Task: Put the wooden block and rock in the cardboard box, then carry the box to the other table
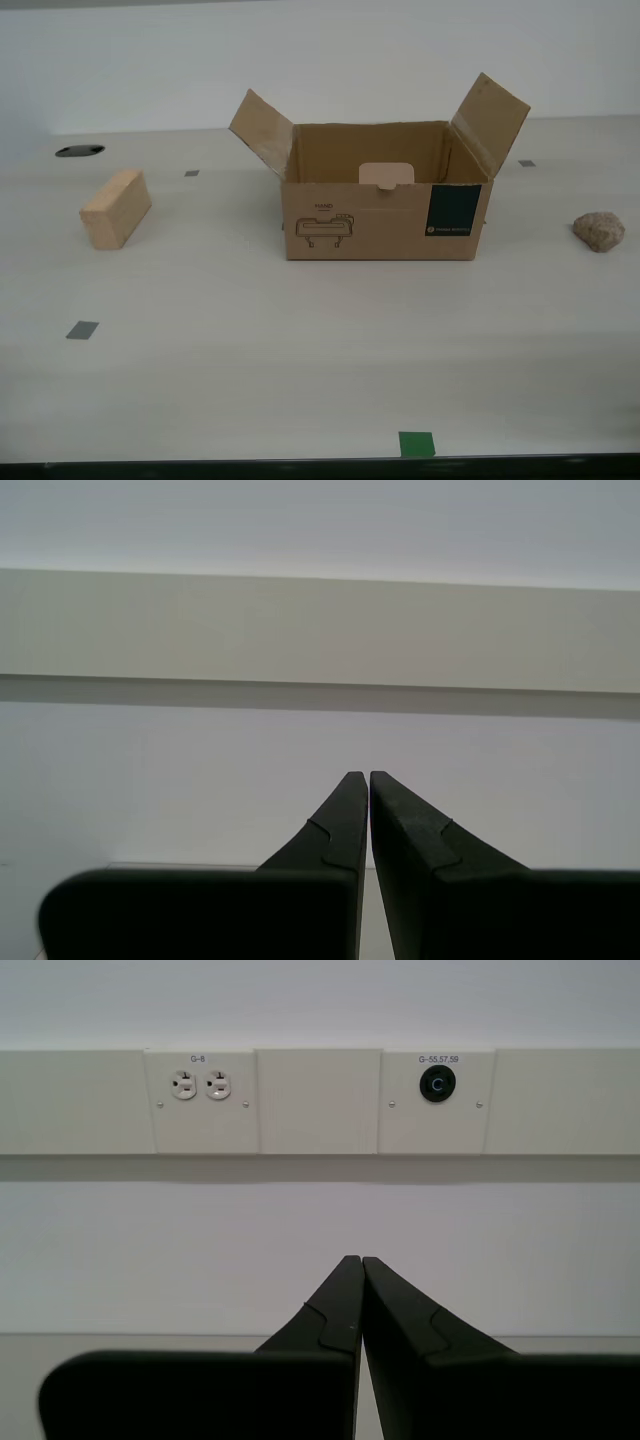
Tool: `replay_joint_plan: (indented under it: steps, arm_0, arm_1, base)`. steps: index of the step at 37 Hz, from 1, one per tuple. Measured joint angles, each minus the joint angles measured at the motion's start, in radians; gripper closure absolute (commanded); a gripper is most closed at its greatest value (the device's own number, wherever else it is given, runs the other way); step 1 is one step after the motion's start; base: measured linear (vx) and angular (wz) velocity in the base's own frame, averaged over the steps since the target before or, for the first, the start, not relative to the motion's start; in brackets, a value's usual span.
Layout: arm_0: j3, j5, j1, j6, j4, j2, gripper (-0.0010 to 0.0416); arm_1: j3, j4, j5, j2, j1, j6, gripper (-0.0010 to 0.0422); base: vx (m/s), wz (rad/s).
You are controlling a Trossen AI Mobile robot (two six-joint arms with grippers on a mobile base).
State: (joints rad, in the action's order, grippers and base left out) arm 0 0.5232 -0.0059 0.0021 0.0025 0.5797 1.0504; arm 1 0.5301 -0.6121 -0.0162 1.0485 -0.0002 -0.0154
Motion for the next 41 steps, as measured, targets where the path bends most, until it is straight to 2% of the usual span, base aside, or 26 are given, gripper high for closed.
replay_joint_plan:
  steps: [7,10,16,25,32,41]
  arm_0:
    - [0.0,0.0,0.0,0.0,-0.004,-0.009,0.0406]
    - [0.004,0.0,0.0,0.001,-0.029,-0.017,0.0406]
    - [0.053,0.0,0.0,0.003,-0.166,-0.027,0.0406]
    - [0.114,0.0,0.0,0.005,-0.283,-0.028,0.0406]
    - [0.179,0.0,0.001,0.006,-0.428,-0.034,0.0406]
    - [0.286,0.0,0.001,0.008,-0.629,-0.034,0.0406]
  arm_1:
    - [0.012,0.002,-0.002,0.0,-0.002,-0.003,0.0413]
    - [0.019,0.012,-0.021,0.0,-0.002,-0.004,0.0413]
    - [0.045,0.114,-0.024,0.0,-0.002,-0.004,0.0412]
    - [0.07,0.209,-0.024,0.0,-0.002,-0.012,0.0412]
    - [0.133,0.362,-0.021,0.0,-0.002,-0.05,0.0412]
    - [0.224,0.566,-0.021,0.0,-0.002,-0.052,0.0412]
  base:
    - [0.0,0.0]
    - [0.0,0.0]
    - [0.0,0.0]
    - [0.0,0.0]
    - [0.0,0.0]
    - [0.0,0.0]
